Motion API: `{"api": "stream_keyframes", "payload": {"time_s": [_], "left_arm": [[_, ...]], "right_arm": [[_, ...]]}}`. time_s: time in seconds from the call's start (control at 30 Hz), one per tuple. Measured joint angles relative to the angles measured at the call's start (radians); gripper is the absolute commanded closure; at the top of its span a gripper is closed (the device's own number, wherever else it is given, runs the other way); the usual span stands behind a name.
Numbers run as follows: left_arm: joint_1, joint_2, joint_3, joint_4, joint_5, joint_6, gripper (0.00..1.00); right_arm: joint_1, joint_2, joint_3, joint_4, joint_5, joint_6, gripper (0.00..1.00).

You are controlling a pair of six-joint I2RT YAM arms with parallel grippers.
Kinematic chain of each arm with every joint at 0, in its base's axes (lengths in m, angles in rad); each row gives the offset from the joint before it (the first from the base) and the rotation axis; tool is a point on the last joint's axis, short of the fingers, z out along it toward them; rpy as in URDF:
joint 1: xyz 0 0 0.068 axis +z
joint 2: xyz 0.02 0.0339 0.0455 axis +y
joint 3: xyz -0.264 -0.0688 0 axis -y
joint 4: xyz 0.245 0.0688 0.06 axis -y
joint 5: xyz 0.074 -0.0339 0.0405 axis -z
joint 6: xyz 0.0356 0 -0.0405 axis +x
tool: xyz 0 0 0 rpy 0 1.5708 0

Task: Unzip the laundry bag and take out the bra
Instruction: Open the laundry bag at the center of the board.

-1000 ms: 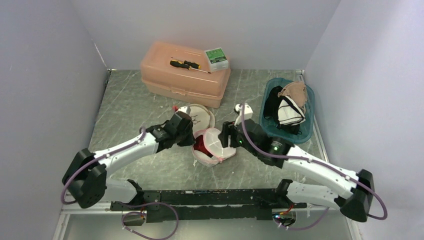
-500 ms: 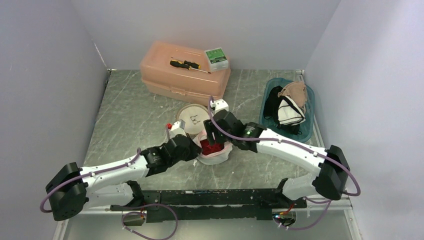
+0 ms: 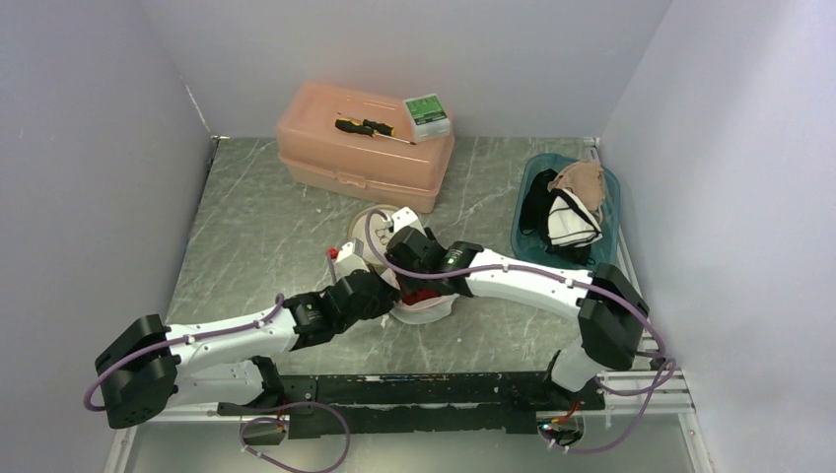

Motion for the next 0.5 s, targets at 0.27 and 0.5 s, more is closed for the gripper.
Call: {"api": "stream_keyframes", "payload": {"time_s": [0.27, 0.5], "left_arm": [[-0.002, -0.016, -0.003, -0.004, -0.011, -0.006, 0.97], [-0.002, -0.045, -0.019, -0.01, -0.02, -0.014, 0.97]], "right_arm": [[0.0, 0.042, 0.0, 0.003, 0.077, -0.024, 0.86], [0.003, 0.019, -0.003, 0.053, 0.121, -0.028, 1.0]]}}
